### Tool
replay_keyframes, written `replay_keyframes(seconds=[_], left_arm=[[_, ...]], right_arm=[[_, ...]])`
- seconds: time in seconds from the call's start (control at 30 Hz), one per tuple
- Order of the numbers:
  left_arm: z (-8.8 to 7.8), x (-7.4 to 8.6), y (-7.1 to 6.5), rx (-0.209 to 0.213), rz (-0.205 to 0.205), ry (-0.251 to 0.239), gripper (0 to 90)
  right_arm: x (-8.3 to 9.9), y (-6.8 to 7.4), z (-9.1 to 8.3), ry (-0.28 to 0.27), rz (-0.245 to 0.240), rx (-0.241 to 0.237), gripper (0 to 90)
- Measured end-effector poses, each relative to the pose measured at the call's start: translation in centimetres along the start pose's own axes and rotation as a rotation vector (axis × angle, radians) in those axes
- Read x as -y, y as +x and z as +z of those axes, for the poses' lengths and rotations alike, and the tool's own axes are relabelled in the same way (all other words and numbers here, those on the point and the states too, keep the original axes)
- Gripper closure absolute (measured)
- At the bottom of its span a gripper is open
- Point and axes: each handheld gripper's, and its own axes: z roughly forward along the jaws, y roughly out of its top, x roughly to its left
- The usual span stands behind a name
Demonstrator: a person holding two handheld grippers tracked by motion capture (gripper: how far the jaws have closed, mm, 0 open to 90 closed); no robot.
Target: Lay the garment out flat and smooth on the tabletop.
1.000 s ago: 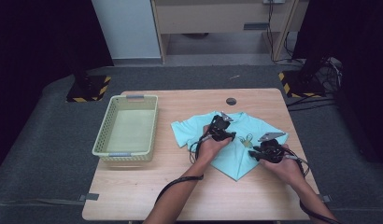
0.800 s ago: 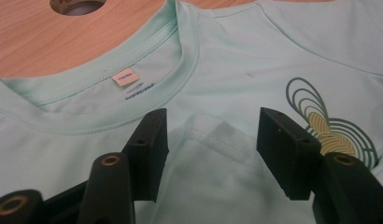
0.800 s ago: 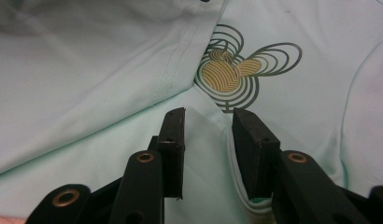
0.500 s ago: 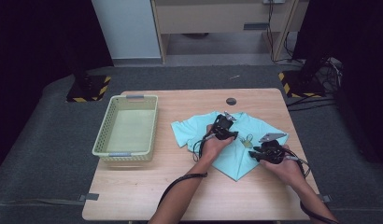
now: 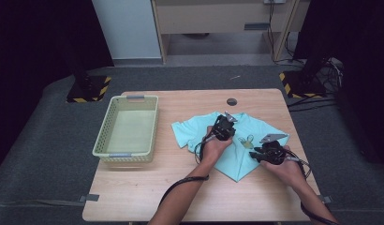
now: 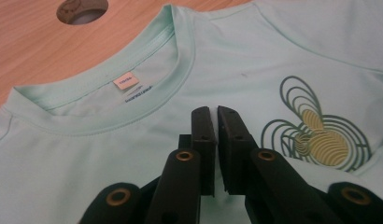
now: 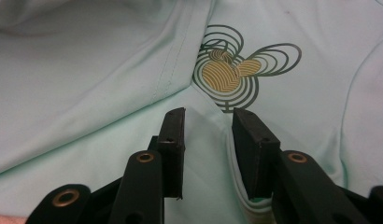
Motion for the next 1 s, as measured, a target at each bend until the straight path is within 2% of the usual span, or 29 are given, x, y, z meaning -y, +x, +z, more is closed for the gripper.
replay_keyframes(seconds=[0.2,0.23,0.3,0.4,0.43,0.53,0.73,0.83,1.0], left_arm=[[-2.5,0.3,-0.6,0.019,0.014,-0.035,86.0],[-3.4,0.6,-0.8,0.025,0.024,-0.043,86.1],[-3.8,0.7,-0.8,0.025,0.031,-0.045,86.2],[-5.1,1.3,-0.9,0.031,0.024,-0.058,86.3],[-6.0,1.8,-1.0,0.032,0.03,-0.064,86.3],[-7.0,2.2,-1.1,0.038,0.031,-0.074,86.3],[-10.0,3.5,-1.7,0.057,0.051,-0.101,86.3],[-11.3,4.3,-2.0,0.068,0.057,-0.114,86.3],[-12.8,5.9,-2.5,0.083,0.066,-0.113,86.3]], right_arm=[[0.0,0.0,0.0,0.0,0.001,0.003,65.3],[0.0,0.0,0.0,0.0,0.001,0.004,65.2],[0.0,0.1,0.0,0.001,0.001,0.004,65.3],[0.0,0.1,0.0,0.007,0.0,0.008,65.2],[-0.1,0.1,0.0,0.011,-0.001,0.01,65.2],[-0.1,0.1,0.0,0.013,0.0,0.006,65.2],[-0.7,0.1,0.0,0.053,-0.017,0.014,63.7],[-1.2,0.2,0.1,0.048,-0.026,0.021,69.9],[-1.9,0.7,0.4,0.037,-0.027,0.009,72.3]])
